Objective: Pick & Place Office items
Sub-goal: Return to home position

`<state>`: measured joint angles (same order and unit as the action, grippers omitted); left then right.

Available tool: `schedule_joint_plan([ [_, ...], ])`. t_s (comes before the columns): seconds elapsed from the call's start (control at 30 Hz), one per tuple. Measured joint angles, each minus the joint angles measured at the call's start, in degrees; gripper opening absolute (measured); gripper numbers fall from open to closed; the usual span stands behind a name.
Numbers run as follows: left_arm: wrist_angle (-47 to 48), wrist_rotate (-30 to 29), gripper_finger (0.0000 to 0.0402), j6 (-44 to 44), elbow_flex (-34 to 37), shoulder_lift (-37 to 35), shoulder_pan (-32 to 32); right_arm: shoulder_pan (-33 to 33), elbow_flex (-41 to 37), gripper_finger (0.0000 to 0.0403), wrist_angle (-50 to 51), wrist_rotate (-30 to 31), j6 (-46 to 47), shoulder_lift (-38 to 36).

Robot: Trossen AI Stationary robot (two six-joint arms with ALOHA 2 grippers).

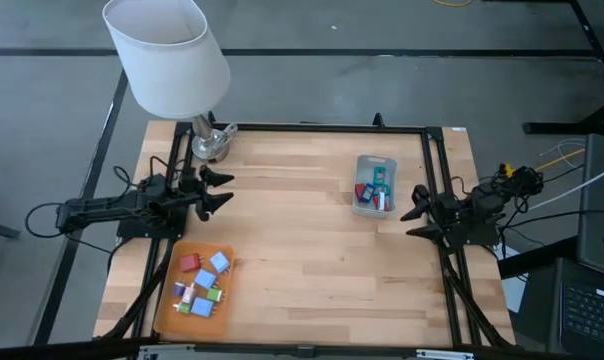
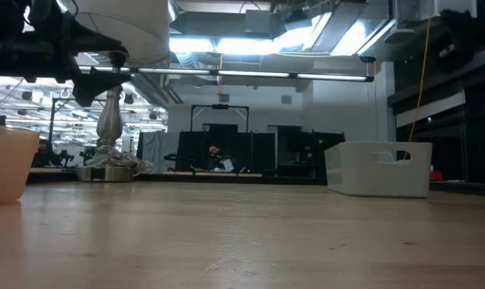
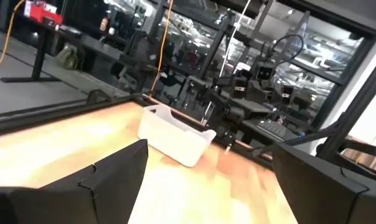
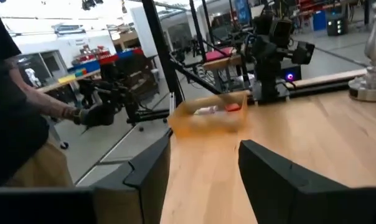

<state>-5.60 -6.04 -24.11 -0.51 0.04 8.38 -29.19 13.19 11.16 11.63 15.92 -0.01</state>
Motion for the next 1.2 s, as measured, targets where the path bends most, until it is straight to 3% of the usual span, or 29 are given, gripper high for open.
schedule_joint_plan([
  [0.2, 2.0, 0.0, 0.0336, -2.3, 0.0, 0.0, 0.0, 0.0, -3.4, 0.0190, -0.8, -0.6, 7.9, 0.0],
  [0.33, 3.9, 0.5, 0.0336, -5.9, 0.0, 0.0, 0.0, 0.0, -12.7, 0.0190, -12.7, -3.9, 12.4, 0.0],
  [0.53, 2.0, 0.3, 0.0336, -6.3, 0.0, 0.0, 0.0, 0.0, -12.3, 0.0190, -15.9, -5.0, 4.1, 1.2],
  [0.73, 4.1, -0.2, 0.0336, 1.3, 0.0, 0.0, 0.0, 0.0, -12.3, 0.0190, -12.5, -7.1, -2.3, 1.6],
  [0.83, 4.6, 2.4, 0.0336, 10.0, 0.0, 0.3, 0.0, 0.0, -12.3, 0.0190, -11.6, -12.1, -7.4, 2.5],
  [0.93, 5.0, 5.7, 0.0336, 15.9, 0.0, 0.8, 0.0, -0.7, -12.3, 0.0190, -11.6, -12.4, -10.4, 5.4],
  [1.2, 5.0, 6.0, 0.0336, 16.1, 0.0, 6.0, -0.9, -1.0, -12.3, 0.0190, -11.6, -11.7, -4.6, 13.4],
])
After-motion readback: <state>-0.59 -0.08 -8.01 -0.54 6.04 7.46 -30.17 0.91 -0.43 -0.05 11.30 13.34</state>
